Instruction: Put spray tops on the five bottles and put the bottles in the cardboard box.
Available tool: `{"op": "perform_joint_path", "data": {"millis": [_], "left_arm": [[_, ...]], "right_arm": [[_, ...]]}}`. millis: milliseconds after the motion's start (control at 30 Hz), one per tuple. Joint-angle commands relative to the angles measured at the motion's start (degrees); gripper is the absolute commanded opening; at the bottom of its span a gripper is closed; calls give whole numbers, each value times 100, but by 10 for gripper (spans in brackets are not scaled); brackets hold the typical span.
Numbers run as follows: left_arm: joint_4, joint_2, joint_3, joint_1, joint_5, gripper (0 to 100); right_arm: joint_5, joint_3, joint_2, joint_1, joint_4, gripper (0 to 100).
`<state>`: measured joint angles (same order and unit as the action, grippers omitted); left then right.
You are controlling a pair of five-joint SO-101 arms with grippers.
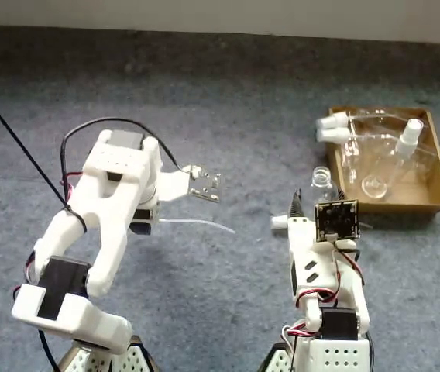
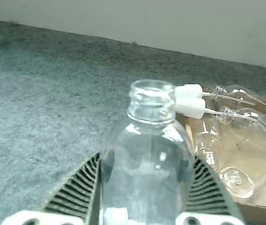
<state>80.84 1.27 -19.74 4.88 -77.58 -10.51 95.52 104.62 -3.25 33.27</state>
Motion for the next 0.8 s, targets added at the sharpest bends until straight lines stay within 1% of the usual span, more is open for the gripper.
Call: {"op": "perform_joint_path", "data": {"millis": [0, 67, 133, 267, 667, 767], "left_arm": [[-1407, -259, -558, -110, -404, 11], [-1609, -259, -743, -119, -404, 11], [-1644, -259, -866, -119, -422, 21], [-1670, -259, -971, -127, -422, 107], [-1635, -259, -963, -127, -396, 118], [-1635, -259, -927, -136, -396, 162]], "right_arm": [[44, 286, 75, 22, -145, 135], [44, 286, 75, 22, -145, 135], [44, 286, 75, 22, -145, 135], [35, 286, 75, 22, -145, 135], [9, 286, 75, 22, -145, 135], [9, 286, 75, 22, -145, 135]]}}
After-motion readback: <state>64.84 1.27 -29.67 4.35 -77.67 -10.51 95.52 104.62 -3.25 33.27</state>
